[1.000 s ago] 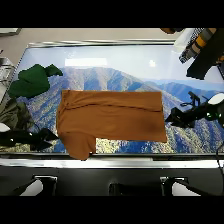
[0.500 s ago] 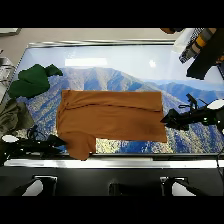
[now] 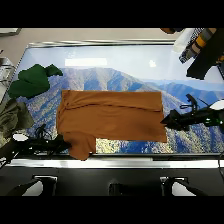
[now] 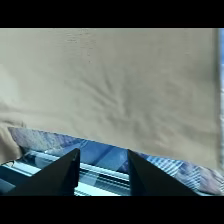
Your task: Fold the clothes and pants, and hang the long-sleeved shirts on hangers.
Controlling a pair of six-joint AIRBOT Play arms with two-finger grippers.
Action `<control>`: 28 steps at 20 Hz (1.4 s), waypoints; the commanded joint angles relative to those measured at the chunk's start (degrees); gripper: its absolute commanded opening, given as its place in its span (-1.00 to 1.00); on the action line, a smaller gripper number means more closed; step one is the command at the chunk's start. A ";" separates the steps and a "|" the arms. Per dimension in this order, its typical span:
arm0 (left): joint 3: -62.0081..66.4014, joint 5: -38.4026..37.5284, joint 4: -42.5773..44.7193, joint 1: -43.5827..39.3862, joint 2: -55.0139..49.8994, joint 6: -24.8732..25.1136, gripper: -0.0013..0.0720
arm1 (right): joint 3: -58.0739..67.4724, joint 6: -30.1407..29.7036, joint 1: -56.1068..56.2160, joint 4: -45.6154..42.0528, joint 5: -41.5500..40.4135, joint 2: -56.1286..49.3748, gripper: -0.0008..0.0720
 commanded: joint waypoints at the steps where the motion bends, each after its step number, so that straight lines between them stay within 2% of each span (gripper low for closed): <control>1: -0.02 0.68 -0.20 -0.55 -0.17 0.02 -0.93 | -0.39 -0.48 -7.48 -2.12 0.79 0.44 -0.11; 3: 0.02 0.66 -0.20 -0.55 -0.17 0.02 -0.93 | -2.14 0.28 -10.34 -4.87 0.42 -0.35 -0.08; 7: 0.04 0.66 -0.20 -0.55 -0.17 0.00 -0.93 | -6.34 -0.98 -10.21 -6.40 -1.33 -4.52 0.14; 19: 0.13 0.09 -0.24 -0.55 -0.20 -0.07 -0.93 | -7.04 -6.88 -10.21 0.31 -3.93 -10.78 0.14; 28: 0.13 0.09 -0.24 -0.55 -0.17 -0.07 -0.93 | -15.56 -10.67 -10.21 2.54 -6.19 -10.80 0.14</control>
